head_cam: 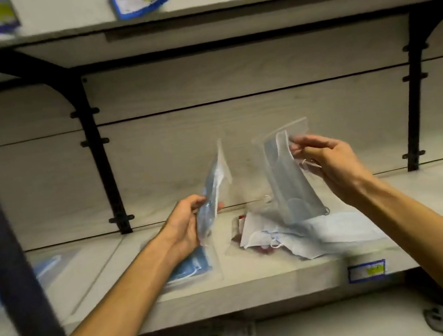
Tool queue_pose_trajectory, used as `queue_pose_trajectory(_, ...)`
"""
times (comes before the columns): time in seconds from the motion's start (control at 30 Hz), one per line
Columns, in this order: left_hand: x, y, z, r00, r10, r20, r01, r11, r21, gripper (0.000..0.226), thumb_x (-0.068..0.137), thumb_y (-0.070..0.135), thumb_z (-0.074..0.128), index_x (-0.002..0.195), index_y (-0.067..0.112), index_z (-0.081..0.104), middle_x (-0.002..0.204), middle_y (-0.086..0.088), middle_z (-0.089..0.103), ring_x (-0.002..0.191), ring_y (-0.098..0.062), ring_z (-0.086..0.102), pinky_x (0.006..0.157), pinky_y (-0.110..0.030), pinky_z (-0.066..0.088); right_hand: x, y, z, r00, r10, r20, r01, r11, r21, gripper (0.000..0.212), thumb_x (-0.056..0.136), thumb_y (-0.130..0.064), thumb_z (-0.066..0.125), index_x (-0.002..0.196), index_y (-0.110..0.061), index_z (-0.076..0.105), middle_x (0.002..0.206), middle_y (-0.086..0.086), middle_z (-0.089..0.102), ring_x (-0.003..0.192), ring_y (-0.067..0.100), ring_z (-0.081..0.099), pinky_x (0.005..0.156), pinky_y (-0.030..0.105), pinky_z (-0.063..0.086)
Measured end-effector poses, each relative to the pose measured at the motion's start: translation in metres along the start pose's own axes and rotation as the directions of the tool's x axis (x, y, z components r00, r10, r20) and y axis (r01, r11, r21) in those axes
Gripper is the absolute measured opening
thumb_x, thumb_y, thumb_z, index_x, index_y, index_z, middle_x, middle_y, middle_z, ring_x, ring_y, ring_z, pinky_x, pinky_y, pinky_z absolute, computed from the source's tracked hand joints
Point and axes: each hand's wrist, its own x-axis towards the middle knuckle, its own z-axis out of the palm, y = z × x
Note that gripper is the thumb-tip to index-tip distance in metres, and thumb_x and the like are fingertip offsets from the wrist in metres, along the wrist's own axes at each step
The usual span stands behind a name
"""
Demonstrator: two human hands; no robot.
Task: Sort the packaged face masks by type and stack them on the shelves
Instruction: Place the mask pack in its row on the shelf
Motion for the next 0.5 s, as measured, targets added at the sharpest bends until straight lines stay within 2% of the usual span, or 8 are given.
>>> queue_pose_trajectory(0.03,-0.010,0.000,-0.009,1.000,0.009,0.012,-0.010,1.000,0.017,0.020,0.100,0.011,0.046,0.100,0.003,0.064,0.090,-0.015,0.072,0.056,-0.016,0.066,0.052,-0.023,0.056,-0.014,-0.003,0.013,0.998,-0.058,0.009,0.059,0.998,-0.021,0.026,0.085,0.007,0.066,0.088,-0.017,0.077,0.090,-0.003,0.077,0.091,0.014,0.068,0.095,0.031,0.050)
queue_pose_trajectory(0.07,-0.019,0.000,-0.019,0.999,0.038,0.027,-0.040,0.998,0.048,0.018,0.097,0.005,0.049,0.103,0.002,0.066,0.091,-0.016,0.072,0.069,-0.020,0.070,0.067,-0.029,0.060,-0.028,-0.006,0.026,0.992,-0.127,0.005,0.127,0.991,-0.032,0.029,0.086,0.010,0.065,0.084,-0.017,0.076,0.087,-0.004,0.077,0.090,0.013,0.069,0.094,0.029,0.053)
queue_pose_trajectory(0.13,-0.041,0.000,-0.043,0.991,0.131,0.018,-0.132,0.984,0.120,0.032,0.092,-0.006,0.057,0.123,0.000,0.063,0.112,-0.022,0.070,0.097,-0.028,0.069,0.097,-0.043,0.055,-0.057,-0.009,0.052,0.965,-0.261,-0.022,0.260,0.964,-0.057,0.026,0.087,0.011,0.066,0.081,-0.014,0.073,0.081,-0.007,0.076,0.083,0.008,0.069,0.087,0.024,0.055)
queue_pose_trajectory(0.17,-0.054,0.001,-0.055,0.987,0.163,0.004,-0.162,0.976,0.145,0.043,0.089,-0.009,0.060,0.131,0.002,0.060,0.119,-0.022,0.069,0.101,-0.028,0.068,0.101,-0.043,0.053,-0.071,-0.010,0.065,0.948,-0.317,-0.030,0.314,0.946,-0.079,0.021,0.088,0.008,0.067,0.082,-0.012,0.072,0.081,-0.005,0.076,0.082,0.009,0.069,0.085,0.025,0.055)
queue_pose_trajectory(0.27,-0.093,0.003,-0.093,0.980,0.200,0.002,-0.198,0.967,0.162,0.056,0.085,-0.014,0.064,0.136,0.008,0.056,0.118,-0.019,0.071,0.102,-0.027,0.070,0.095,-0.036,0.055,-0.116,-0.004,0.106,0.868,-0.497,0.000,0.485,0.847,-0.217,0.015,0.089,0.007,0.067,0.084,-0.007,0.069,0.097,0.003,0.075,0.094,0.015,0.070,0.088,0.031,0.054)
queue_pose_trajectory(0.37,-0.134,0.005,-0.133,0.979,0.203,0.026,-0.205,0.965,0.165,0.057,0.084,-0.016,0.065,0.135,0.009,0.056,0.118,-0.014,0.073,0.107,-0.026,0.071,0.093,-0.035,0.058,-0.162,0.006,0.151,0.733,-0.676,0.075,0.656,0.674,-0.339,0.022,0.086,0.012,0.067,0.079,-0.009,0.064,0.106,0.002,0.073,0.104,0.015,0.069,0.082,0.022,0.054)
queue_pose_trajectory(0.43,-0.162,0.006,-0.163,0.980,0.201,0.012,-0.199,0.958,0.209,0.057,0.084,-0.016,0.064,0.135,0.010,0.057,0.124,-0.014,0.071,0.114,-0.028,0.069,0.100,-0.039,0.055,-0.189,0.016,0.180,0.636,-0.758,0.145,0.745,0.553,-0.373,0.020,0.087,0.009,0.068,0.077,-0.009,0.065,0.105,0.006,0.073,0.102,0.021,0.069,0.084,0.031,0.053)
queue_pose_trajectory(0.5,-0.187,0.007,-0.194,0.977,0.213,-0.010,-0.205,0.950,0.236,0.057,0.084,-0.017,0.062,0.136,0.009,0.058,0.129,-0.014,0.068,0.117,-0.028,0.067,0.104,-0.042,0.052,-0.215,0.029,0.206,0.526,-0.824,0.211,0.816,0.418,-0.400,0.015,0.091,-0.003,0.066,0.077,-0.007,0.067,0.106,0.009,0.074,0.103,0.026,0.069,0.088,0.041,0.051)
